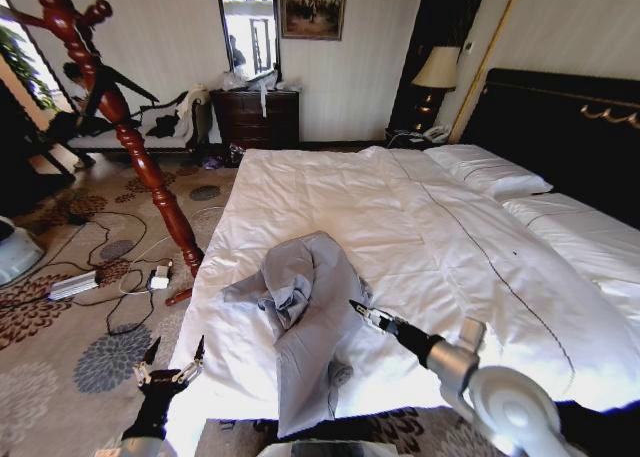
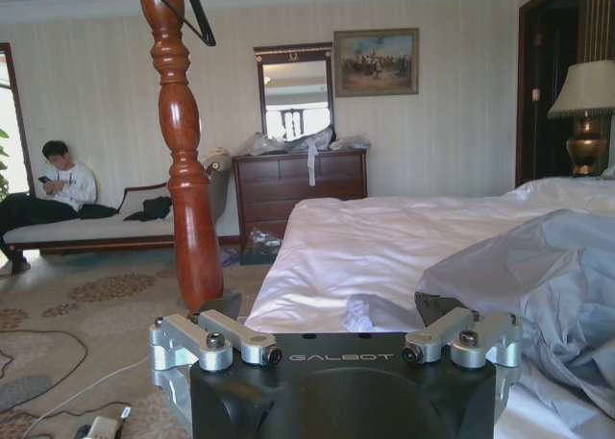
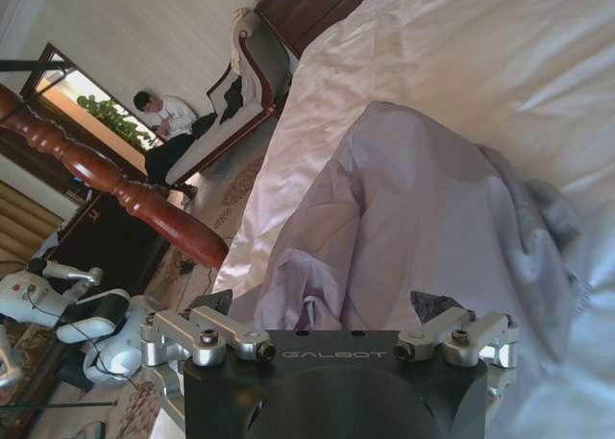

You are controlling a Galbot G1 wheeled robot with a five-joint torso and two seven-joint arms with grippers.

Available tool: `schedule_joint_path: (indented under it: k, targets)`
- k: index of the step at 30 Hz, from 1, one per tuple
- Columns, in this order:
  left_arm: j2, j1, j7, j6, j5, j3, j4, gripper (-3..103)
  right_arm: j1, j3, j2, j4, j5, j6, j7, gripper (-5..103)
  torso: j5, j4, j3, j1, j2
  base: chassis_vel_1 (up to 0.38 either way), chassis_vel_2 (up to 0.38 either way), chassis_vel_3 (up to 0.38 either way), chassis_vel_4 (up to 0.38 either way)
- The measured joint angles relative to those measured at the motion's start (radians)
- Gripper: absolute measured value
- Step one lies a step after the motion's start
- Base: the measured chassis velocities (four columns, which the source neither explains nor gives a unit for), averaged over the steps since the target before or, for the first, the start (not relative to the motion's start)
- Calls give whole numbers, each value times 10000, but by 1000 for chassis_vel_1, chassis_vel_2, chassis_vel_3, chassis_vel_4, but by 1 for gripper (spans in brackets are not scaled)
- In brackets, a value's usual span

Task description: Pick up the clothes from the bed and hang them on the clothes hanger.

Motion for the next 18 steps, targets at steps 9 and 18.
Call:
schedule_joint_path:
  k: [9,18]
  targets:
    - [-228,388,3,-119,-42,-177,-16,100,2837,-2958,737,-1813,206,57,732,100,-1,-2,0,0,-1,0,0,0,0]
    - [-312,774,38,-339,-514,-470,-14,100,4784,-4659,2867,-3039,635,-251,1378,100,-1,0,0,1,0,0,0,0,0]
